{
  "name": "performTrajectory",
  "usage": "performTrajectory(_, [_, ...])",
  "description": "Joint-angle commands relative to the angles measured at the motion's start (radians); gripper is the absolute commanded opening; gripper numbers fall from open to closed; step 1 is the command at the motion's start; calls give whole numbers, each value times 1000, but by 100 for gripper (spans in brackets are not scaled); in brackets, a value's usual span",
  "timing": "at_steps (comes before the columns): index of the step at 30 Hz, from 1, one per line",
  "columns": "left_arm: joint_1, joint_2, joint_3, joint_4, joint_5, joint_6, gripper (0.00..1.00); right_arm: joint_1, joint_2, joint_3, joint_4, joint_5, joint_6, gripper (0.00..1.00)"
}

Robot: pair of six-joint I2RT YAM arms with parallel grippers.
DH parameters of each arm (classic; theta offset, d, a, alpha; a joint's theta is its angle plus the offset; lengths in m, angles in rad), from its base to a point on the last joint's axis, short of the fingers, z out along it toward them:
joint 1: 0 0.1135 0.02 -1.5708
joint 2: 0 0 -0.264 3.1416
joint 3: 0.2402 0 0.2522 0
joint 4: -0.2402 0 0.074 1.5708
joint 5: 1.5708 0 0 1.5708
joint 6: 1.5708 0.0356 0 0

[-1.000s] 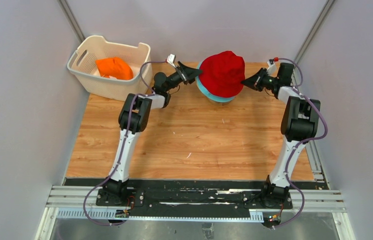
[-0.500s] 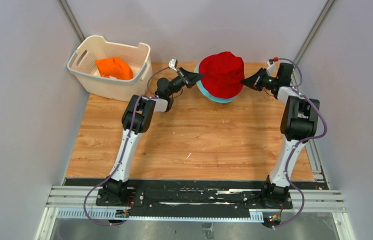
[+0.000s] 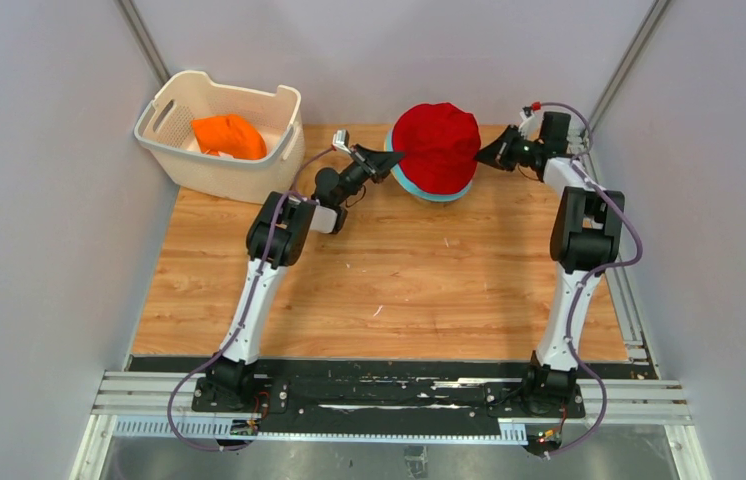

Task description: Stack the hats

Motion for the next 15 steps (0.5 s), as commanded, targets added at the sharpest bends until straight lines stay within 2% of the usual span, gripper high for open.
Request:
performTrajectory(1, [36, 26, -84, -185, -54, 88, 0, 45, 42, 82, -235, 187, -157, 1])
performTrajectory(7, [41, -15, -123, -285, -54, 149, 0, 104, 76, 189, -442, 367, -293, 1])
performTrajectory(15, [43, -30, -137, -342, -51, 168, 0, 147, 55, 209, -513, 467, -368, 0])
